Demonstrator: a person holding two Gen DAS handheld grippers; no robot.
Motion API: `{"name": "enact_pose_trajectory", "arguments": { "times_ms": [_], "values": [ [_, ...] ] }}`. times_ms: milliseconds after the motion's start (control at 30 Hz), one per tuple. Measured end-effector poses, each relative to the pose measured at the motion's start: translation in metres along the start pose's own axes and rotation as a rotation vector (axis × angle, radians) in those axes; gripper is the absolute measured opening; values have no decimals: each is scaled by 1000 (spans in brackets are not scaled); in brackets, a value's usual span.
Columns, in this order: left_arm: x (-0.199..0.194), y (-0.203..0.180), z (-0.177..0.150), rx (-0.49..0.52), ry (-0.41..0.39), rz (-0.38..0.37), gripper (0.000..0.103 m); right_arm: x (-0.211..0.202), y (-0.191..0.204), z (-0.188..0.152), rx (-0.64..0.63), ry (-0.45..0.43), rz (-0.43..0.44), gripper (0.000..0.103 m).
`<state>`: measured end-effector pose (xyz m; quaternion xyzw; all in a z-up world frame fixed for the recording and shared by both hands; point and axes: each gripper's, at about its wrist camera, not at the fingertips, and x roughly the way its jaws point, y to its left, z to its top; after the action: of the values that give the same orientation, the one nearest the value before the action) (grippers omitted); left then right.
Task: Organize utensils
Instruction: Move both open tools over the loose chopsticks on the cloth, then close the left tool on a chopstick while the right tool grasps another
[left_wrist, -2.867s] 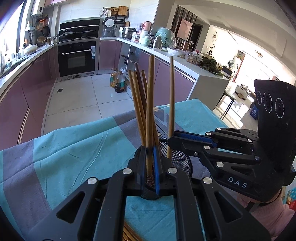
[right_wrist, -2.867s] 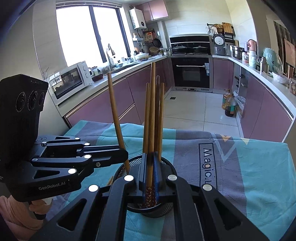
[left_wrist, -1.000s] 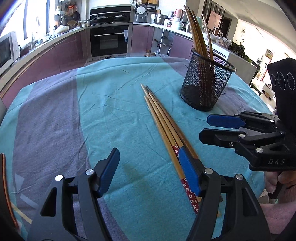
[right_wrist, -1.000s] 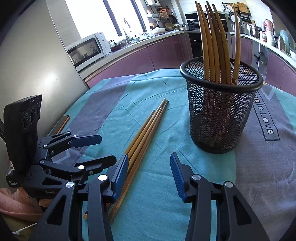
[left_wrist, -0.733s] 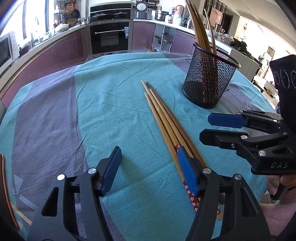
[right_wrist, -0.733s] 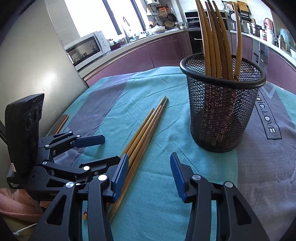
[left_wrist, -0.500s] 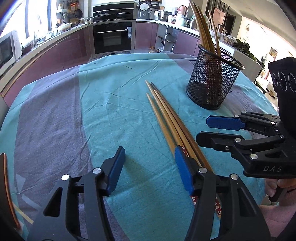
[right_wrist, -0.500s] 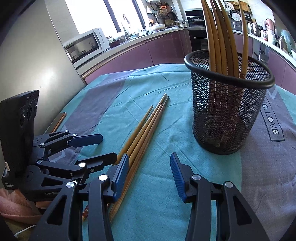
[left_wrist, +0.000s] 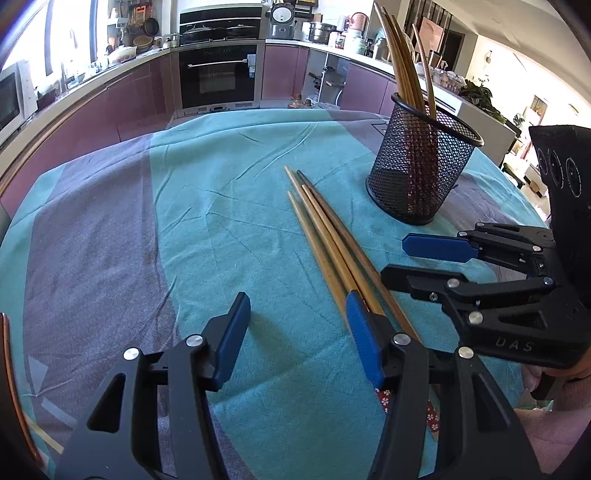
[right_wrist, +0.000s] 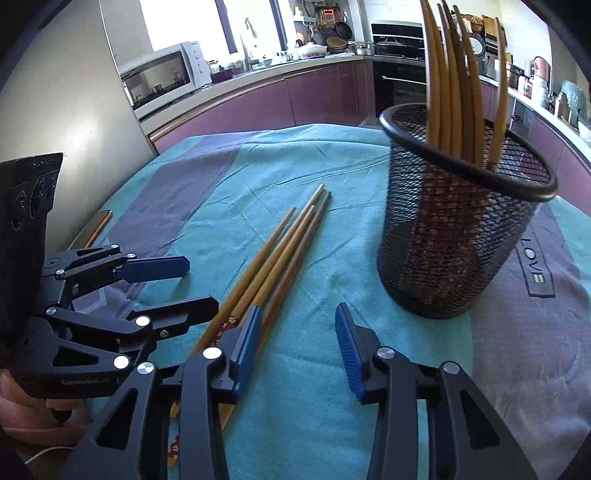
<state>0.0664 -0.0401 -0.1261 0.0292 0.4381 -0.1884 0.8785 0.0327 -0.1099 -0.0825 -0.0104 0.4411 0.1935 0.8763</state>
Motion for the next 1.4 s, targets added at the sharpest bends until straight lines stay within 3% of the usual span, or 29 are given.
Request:
{"name": "enact_pose_trajectory", "arguments": {
  "times_ms": [300, 467, 1000, 1167, 1400],
  "values": [
    [8, -5, 5, 25, 11, -12, 50, -1, 1, 6, 25, -17, 75, 32],
    [11, -2, 7, 24, 16, 7, 40, 9, 4, 9, 16, 1, 77, 32],
    [21, 6, 20, 9, 26, 10, 23, 17, 0, 15, -1, 6, -5, 29],
    [24, 10, 23, -31, 26, 8, 15, 21, -3, 20, 22, -3, -26, 18],
    [23, 12, 23, -75, 20, -3, 9, 17, -16, 15, 80, -15, 11, 7]
  ]
}}
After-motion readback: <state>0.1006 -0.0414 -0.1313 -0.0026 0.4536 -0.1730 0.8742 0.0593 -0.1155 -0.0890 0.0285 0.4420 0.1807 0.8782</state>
